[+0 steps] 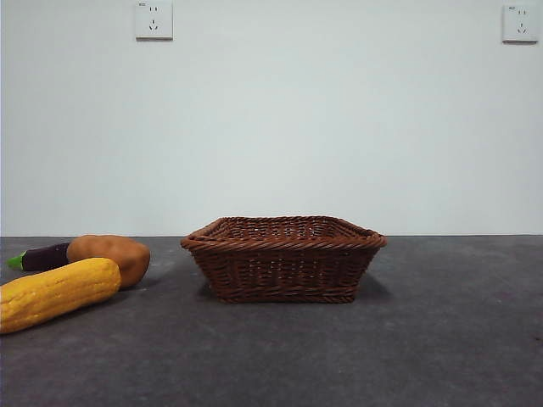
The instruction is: Help me put the vegetables on the table into the basket
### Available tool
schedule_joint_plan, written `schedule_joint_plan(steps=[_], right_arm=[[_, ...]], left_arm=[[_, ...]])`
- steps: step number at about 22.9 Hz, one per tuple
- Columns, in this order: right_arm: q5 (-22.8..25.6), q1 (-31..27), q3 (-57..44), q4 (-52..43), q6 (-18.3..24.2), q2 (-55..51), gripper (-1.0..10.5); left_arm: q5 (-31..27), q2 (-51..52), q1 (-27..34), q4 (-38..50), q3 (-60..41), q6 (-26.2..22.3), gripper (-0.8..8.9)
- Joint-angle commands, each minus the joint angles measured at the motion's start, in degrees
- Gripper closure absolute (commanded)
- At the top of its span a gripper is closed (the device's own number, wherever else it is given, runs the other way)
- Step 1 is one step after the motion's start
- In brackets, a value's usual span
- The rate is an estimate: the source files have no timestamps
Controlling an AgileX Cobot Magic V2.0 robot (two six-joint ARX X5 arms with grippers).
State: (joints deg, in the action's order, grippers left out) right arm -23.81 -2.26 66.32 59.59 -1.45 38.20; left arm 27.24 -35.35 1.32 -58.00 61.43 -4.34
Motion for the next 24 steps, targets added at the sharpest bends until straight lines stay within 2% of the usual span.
schedule_joint_plan(steps=[1,9,12,13,14,15,16,18,19,24], right_arm=[[-1.4,0.0,1.1,3.1,3.5,1.0,9.6],[-7.9,0.0,1.4,7.5,5.4,1.0,9.6],[-8.2,0.0,1.4,7.8,6.2,1.0,9.5],[-8.3,0.0,1.4,7.6,6.2,1.0,9.4],[-8.3,0.0,1.4,7.2,6.2,1.0,9.1],[-8.4,0.0,1.4,6.6,5.9,1.0,8.0],[-8.4,0.0,1.4,6.3,5.5,1.0,6.7],[-8.6,0.1,1.4,6.1,4.5,1.0,3.3],[-8.9,0.0,1.4,6.0,4.5,1.0,2.9],[-9.4,0.1,1.4,6.0,4.5,1.5,2.9]], left_arm=[[0.2,-0.9,-1.4,-3.0,2.0,-2.8,8.20],[0.2,-1.6,-4.2,-8.0,3.5,-3.5,8.20],[0.2,-1.9,-4.4,-8.0,3.5,-3.4,8.01],[0.9,-2.3,-4.4,-7.9,3.6,-2.8,6.97],[2.3,-2.5,-4.4,-7.7,3.6,-2.7,5.29],[3.8,-2.8,-4.4,-7.1,3.6,-1.9,2.84],[4.6,-3.1,-4.4,-6.5,3.6,-1.2,1.68],[4.7,-3.9,-4.4,-6.2,3.7,-0.8,1.55],[4.7,-4.5,-4.4,-6.2,3.7,-0.8,1.55],[4.7,-6.8,-4.4,-6.2,3.8,-0.8,1.55]])
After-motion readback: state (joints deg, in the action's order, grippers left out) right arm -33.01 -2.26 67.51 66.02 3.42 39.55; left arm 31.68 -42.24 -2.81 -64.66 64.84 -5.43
